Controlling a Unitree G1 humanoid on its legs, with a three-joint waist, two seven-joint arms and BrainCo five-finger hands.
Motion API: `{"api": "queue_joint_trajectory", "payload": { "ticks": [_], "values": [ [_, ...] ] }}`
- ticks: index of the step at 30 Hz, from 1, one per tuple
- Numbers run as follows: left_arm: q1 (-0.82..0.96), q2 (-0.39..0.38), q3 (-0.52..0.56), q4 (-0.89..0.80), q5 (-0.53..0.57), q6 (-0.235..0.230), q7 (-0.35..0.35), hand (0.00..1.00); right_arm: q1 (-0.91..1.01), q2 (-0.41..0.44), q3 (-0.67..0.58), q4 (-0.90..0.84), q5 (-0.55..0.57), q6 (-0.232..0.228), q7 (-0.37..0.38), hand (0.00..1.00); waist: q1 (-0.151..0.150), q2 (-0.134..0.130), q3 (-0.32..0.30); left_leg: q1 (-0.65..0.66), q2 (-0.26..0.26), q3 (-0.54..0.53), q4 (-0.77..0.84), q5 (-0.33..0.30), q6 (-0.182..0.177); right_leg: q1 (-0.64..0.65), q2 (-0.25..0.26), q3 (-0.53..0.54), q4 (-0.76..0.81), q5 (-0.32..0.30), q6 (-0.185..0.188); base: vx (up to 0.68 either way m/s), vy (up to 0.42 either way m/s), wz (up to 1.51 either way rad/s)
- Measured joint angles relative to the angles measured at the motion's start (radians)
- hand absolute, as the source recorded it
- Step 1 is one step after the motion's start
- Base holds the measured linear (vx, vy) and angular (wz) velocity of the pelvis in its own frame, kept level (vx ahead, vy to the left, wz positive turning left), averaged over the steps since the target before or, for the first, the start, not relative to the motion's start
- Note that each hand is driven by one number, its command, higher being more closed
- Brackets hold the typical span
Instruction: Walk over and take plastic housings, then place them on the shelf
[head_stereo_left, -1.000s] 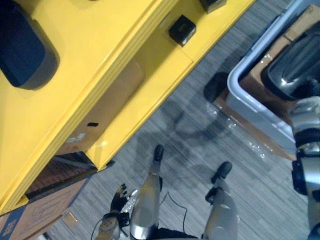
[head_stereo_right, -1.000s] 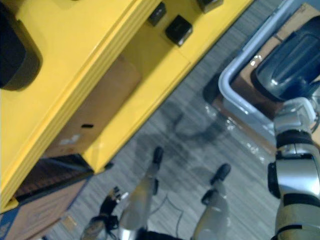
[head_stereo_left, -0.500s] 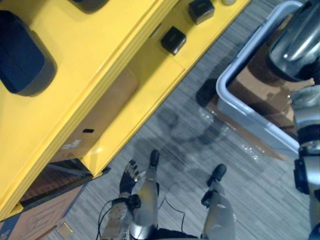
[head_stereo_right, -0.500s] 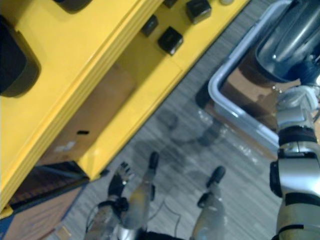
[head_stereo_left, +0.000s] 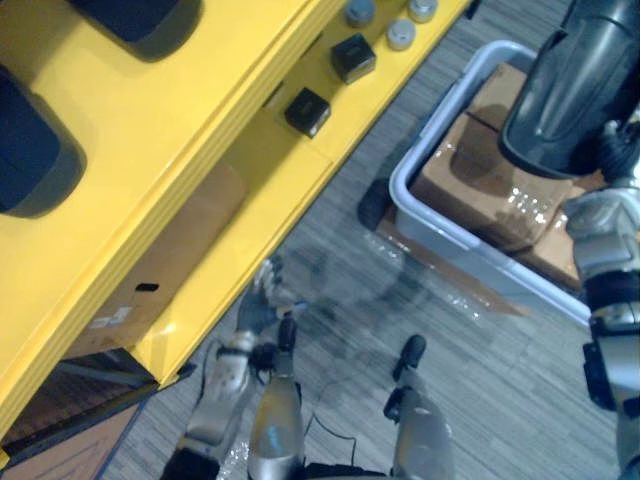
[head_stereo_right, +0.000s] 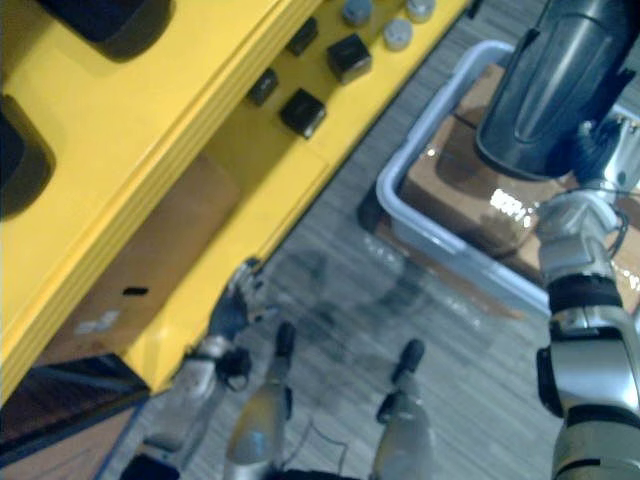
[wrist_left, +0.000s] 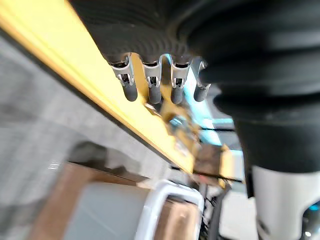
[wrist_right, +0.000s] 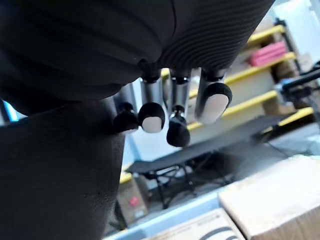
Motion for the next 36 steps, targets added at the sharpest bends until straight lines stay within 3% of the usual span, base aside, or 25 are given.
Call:
{"api": "queue_joint_trajectory", "payload": {
  "ticks": [3,9,17,27,36],
  "values": [
    [-0.153,0.05,0.004,0.074,0.0,0.088,0.001,0.0,0.047,0.041,0.0,-0.074,-0.04,-0.036,0.022,1.0,-0.029,-0.019,-0.028,0.006,0.004,0.026,-0.001,-0.001,-0.001,-0.004,0.007,0.022,-0.019,0.013,-0.003,0.0,-0.009,-0.2],
    [-0.316,0.058,0.018,0.199,-0.012,0.13,0.034,0.0,0.115,0.108,0.0,-0.17,-0.099,-0.106,0.04,1.0,-0.065,-0.049,-0.066,0.025,0.023,0.073,-0.001,-0.007,-0.008,-0.015,0.027,0.064,-0.031,0.024,-0.013,-0.01,-0.023,-0.23],
    [-0.384,0.03,0.0,0.405,-0.232,0.214,0.003,0.0,0.148,0.159,0.014,-0.21,-0.156,-0.152,0.063,1.0,-0.09,-0.057,-0.073,0.05,0.026,0.108,-0.001,-0.01,-0.011,-0.016,0.032,0.097,-0.031,0.032,-0.016,-0.02,-0.006,-0.13],
    [-0.456,-0.001,0.001,0.518,-0.246,0.203,0.066,0.0,0.201,0.249,0.057,-0.215,-0.22,-0.214,0.087,1.0,-0.1,-0.096,-0.128,0.059,0.025,0.122,-0.001,-0.012,-0.012,-0.017,0.032,0.112,-0.032,0.039,-0.016,0.0,0.002,-0.02],
    [-0.513,-0.008,-0.002,0.518,-0.249,0.163,0.068,0.0,0.241,0.285,0.123,-0.214,-0.254,-0.238,0.101,1.0,-0.101,-0.096,-0.132,0.087,0.024,0.128,-0.001,-0.018,-0.016,0.006,0.032,0.118,-0.033,0.027,-0.009,-0.01,-0.001,-0.02]
  ]
}}
